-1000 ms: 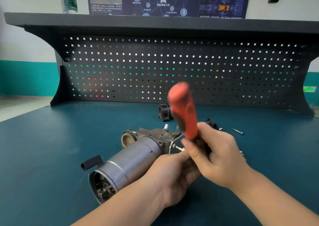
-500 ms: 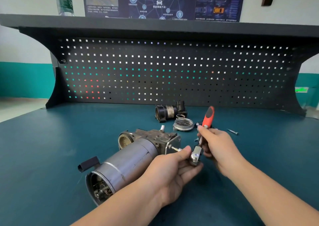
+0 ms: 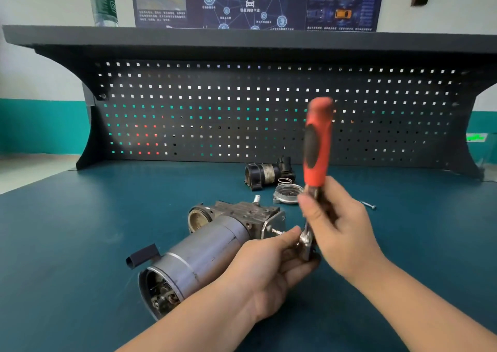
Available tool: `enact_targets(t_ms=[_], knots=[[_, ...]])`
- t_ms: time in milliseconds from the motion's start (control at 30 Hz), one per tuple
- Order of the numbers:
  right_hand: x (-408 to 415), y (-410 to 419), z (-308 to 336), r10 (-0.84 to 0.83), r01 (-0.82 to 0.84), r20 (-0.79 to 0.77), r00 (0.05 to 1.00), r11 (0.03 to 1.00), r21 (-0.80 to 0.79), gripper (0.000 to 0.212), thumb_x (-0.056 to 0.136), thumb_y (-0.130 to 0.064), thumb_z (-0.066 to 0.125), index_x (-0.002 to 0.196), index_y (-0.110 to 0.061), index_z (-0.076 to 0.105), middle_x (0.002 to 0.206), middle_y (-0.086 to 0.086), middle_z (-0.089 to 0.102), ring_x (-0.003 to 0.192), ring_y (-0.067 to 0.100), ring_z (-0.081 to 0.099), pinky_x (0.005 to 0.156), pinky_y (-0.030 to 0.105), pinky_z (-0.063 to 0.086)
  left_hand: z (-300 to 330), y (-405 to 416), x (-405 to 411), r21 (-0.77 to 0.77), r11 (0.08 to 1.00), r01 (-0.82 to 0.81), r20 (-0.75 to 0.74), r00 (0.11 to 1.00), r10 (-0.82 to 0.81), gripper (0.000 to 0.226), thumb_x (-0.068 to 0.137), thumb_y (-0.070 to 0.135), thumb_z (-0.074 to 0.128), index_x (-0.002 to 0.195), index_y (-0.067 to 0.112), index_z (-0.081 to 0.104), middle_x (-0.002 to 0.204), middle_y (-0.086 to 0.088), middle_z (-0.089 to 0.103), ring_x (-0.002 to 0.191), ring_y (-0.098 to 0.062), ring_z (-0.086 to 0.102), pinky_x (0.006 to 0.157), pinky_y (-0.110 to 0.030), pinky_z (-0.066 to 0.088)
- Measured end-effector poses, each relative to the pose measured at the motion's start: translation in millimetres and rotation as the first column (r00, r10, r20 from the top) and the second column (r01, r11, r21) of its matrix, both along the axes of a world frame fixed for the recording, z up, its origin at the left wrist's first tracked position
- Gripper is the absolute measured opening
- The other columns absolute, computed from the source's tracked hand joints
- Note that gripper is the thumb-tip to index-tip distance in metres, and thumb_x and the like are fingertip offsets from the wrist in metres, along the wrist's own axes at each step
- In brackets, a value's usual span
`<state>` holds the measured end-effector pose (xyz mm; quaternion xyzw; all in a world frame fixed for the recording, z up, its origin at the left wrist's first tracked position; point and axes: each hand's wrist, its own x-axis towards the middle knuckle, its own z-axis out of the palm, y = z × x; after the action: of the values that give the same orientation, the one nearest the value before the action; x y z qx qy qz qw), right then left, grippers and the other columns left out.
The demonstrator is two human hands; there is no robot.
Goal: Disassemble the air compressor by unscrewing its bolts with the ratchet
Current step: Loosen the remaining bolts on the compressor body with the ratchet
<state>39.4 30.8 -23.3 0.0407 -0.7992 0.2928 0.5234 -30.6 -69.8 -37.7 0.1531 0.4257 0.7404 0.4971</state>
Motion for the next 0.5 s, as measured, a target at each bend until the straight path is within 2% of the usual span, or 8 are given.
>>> enact_targets(t_ms=[100, 167, 233, 267, 300, 400, 467, 500], knots=[[-8.3, 13.7, 0.2, -0.041, 0.088, 0.101, 0.994, 0.849, -0.521, 0.024, 0.095, -0.029, 0.054, 0.073, -0.022, 0.054, 0.053, -0.004, 0.05, 0.041, 0.004, 0.041, 0.042, 0.02, 0.034, 1.6, 0.3, -0.1, -0.018, 1.0, -0.015, 0.025, 1.0, 0.015, 0.016, 0.087, 0.008, 0.061, 0.086, -0.006, 0.069, 0.082, -0.019, 0.07, 0.069, -0.025, 0.068, 0.059, -0.03, 0.059], [-14.8, 23.4, -4.3, 0.05, 0.12, 0.176, 0.983, 0.546, -0.829, 0.026, 0.096, -0.023, 0.053, 0.073, -0.012, 0.054, 0.046, 0.001, 0.053, 0.031, 0.006, 0.037, 0.033, 0.017, 0.029, 1.8, -0.2, -0.3, -0.02, 1.0, -0.011, 0.022, 1.0, 0.011, 0.017, 0.087, 0.008, 0.061, 0.086, -0.006, 0.068, 0.081, -0.018, 0.071, 0.065, -0.023, 0.069, 0.058, -0.03, 0.059], [-18.7, 26.6, -10.0, 0.164, 0.112, 0.161, 0.973, 0.273, -0.955, 0.026, 0.096, -0.019, 0.052, 0.073, -0.007, 0.054, 0.041, -0.001, 0.054, 0.027, 0.004, 0.035, 0.031, 0.012, 0.025, 1.4, -0.7, -0.6, -0.022, 1.0, -0.01, 0.015, 1.0, 0.01, 0.016, 0.088, 0.008, 0.061, 0.085, -0.006, 0.068, 0.082, -0.02, 0.072, 0.064, -0.024, 0.07, 0.059, -0.031, 0.059], [-19.1, 26.6, -11.3, 0.171, 0.122, 0.169, 0.971, 0.254, -0.959, 0.026, 0.096, -0.019, 0.053, 0.073, -0.007, 0.055, 0.041, -0.001, 0.054, 0.027, 0.004, 0.034, 0.031, 0.012, 0.025, 1.2, -0.7, -0.5, -0.026, 1.0, -0.01, 0.008, 1.0, 0.011, 0.016, 0.088, 0.008, 0.061, 0.084, -0.005, 0.068, 0.083, -0.02, 0.072, 0.064, -0.024, 0.07, 0.061, -0.032, 0.06], [-19.6, 27.0, -12.1, 0.141, 0.131, 0.184, 0.973, 0.321, -0.938, 0.026, 0.096, -0.02, 0.053, 0.073, -0.007, 0.055, 0.043, -0.001, 0.055, 0.028, 0.005, 0.035, 0.033, 0.012, 0.026, 1.4, -0.7, -0.5, -0.028, 1.0, -0.012, 0.006, 1.0, 0.012, 0.016, 0.088, 0.008, 0.061, 0.084, -0.005, 0.069, 0.083, -0.02, 0.072, 0.065, -0.024, 0.069, 0.062, -0.033, 0.06], [-14.5, 18.1, -6.5, -0.067, 0.135, 0.127, 0.99, 0.727, -0.673, 0.028, 0.095, -0.029, 0.055, 0.071, -0.013, 0.055, 0.053, 0.002, 0.056, 0.037, 0.007, 0.041, 0.039, 0.02, 0.033, 1.9, -0.6, -0.4, -0.031, 0.999, -0.029, 0.034, 0.999, 0.03, 0.018, 0.087, 0.007, 0.062, 0.093, -0.009, 0.067, 0.088, -0.024, 0.07, 0.074, -0.029, 0.066, 0.061, -0.036, 0.06], [-6.9, 7.6, -0.9, -0.117, 0.107, -0.012, 0.993, 0.943, -0.316, 0.023, 0.091, -0.036, 0.055, 0.073, -0.021, 0.054, 0.059, 0.002, 0.055, 0.046, 0.007, 0.046, 0.047, 0.022, 0.039, 2.0, -0.4, 0.3, -0.023, 0.999, -0.027, 0.049, 0.998, 0.028, 0.023, 0.084, 0.009, 0.065, 0.096, -0.01, 0.067, 0.088, -0.024, 0.068, 0.076, -0.03, 0.066, 0.057, -0.034, 0.059], [-2.3, 3.5, 1.0, -0.109, 0.103, -0.063, 0.992, 0.991, -0.087, 0.019, 0.09, -0.037, 0.053, 0.076, -0.024, 0.052, 0.061, 0.0, 0.054, 0.05, 0.007, 0.047, 0.05, 0.02, 0.039, 2.6, -1.1, 1.2, -0.01, 1.0, -0.007, 0.039, 0.999, 0.007, 0.022, 0.082, 0.011, 0.068, 0.093, -0.009, 0.068, 0.085, -0.022, 0.068, 0.073, -0.028, 0.067, 0.055, -0.031, 0.058]])
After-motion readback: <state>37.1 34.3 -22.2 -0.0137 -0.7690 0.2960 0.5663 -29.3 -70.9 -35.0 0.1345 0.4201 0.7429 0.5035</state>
